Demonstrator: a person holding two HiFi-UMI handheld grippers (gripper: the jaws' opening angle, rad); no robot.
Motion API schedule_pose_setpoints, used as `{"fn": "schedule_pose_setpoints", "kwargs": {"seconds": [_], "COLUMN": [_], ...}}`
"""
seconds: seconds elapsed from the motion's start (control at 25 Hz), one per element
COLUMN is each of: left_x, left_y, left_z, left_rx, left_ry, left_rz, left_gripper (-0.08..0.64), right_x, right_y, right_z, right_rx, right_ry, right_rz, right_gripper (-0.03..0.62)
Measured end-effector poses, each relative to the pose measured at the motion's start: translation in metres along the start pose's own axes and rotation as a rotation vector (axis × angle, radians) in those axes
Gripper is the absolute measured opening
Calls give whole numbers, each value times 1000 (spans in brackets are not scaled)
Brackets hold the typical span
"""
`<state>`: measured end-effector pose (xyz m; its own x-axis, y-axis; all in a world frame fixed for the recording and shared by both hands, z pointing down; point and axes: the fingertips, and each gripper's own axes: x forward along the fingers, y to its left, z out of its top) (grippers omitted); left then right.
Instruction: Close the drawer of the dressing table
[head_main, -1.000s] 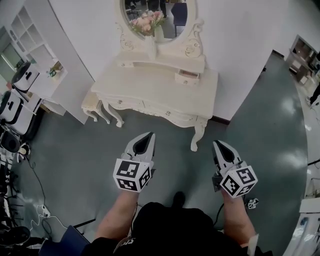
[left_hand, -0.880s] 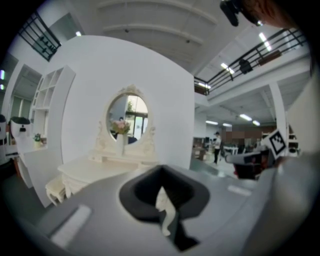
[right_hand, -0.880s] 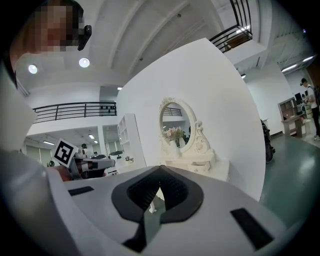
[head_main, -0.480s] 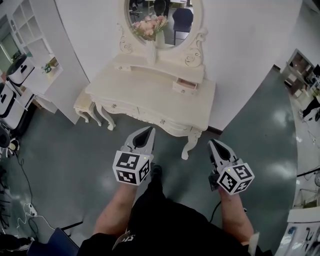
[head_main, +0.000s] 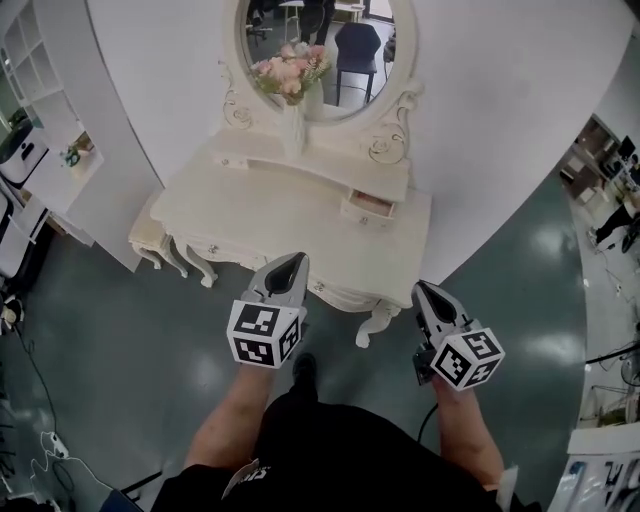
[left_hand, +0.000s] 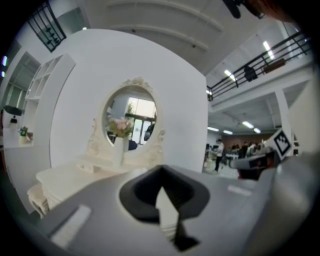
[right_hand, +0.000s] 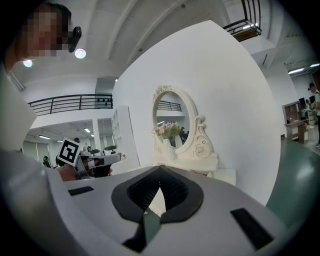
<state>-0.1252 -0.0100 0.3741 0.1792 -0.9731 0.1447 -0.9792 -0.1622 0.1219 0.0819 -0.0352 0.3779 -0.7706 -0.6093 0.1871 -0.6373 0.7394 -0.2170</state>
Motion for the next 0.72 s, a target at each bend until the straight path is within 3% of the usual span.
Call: {"fn": "schedule_pose_setpoints", "kwargs": {"seconds": [0.44, 0.72], "left_x": [110, 146], "left_y": [66, 74], "left_z": [8, 6], "left_rx": [-19, -6], "left_ry": [77, 118], "left_rz": [-101, -172], "left_gripper": [9, 9], "right_x": [121, 148], "right_y": [-34, -48], "right_z": [14, 14], "right_rx": [38, 70], "right_ry": [57, 54], "right_rz": [-39, -79], "right_gripper": [-6, -6]}}
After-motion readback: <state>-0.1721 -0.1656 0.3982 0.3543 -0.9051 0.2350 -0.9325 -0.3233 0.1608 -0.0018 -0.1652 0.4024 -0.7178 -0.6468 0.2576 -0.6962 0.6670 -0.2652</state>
